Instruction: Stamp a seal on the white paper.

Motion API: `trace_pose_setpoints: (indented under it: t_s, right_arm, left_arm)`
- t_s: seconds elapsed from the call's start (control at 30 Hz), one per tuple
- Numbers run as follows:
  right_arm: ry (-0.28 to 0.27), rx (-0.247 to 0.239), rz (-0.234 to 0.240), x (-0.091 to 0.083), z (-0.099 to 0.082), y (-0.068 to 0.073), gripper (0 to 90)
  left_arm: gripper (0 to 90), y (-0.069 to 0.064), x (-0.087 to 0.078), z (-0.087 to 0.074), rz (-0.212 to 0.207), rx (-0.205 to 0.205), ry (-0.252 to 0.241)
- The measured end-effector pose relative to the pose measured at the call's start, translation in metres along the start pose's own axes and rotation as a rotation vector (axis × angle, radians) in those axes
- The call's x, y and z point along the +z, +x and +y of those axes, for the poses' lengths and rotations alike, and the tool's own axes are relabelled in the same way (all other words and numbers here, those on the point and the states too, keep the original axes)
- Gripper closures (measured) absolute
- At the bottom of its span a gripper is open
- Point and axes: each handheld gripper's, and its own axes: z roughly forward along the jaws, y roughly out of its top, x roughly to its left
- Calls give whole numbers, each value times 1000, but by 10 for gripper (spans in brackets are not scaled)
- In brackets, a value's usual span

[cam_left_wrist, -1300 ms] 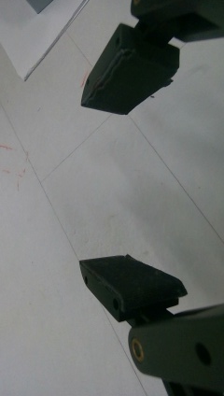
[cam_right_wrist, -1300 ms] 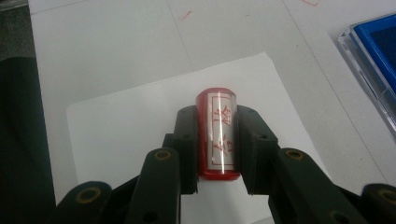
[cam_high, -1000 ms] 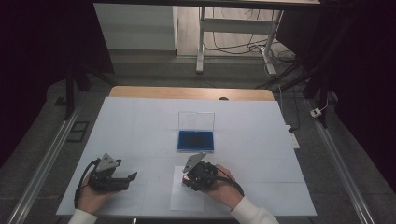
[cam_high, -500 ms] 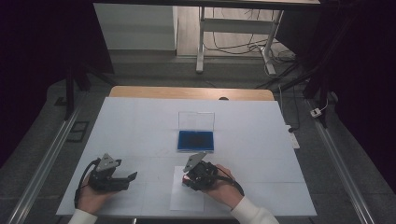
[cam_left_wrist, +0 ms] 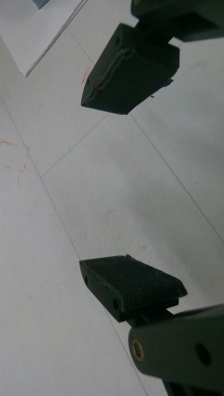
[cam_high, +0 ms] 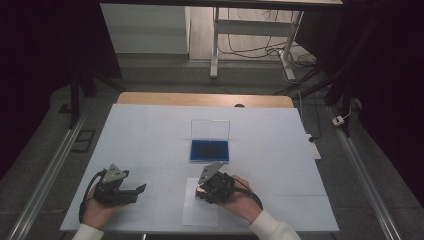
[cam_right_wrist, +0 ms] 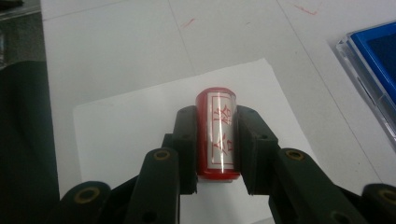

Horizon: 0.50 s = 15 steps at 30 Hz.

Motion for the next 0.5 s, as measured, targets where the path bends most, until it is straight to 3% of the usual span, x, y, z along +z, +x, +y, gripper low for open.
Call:
trace_pose_setpoints:
  t_s: [0.17, 0.3, 0.5]
  right_arm:
    - [-10, -1, 5, -2, -1, -3, 697]
    - [-89, 29, 5, -13, -1, -5, 697]
    - [-161, 42, -17, -32, 1, -9, 696]
  left_arm:
    - [199, 0, 0, 0, 1, 0, 0]
    - [200, 1, 0, 0, -1, -1, -1]
    - [200, 0, 0, 0, 0, 0, -3]
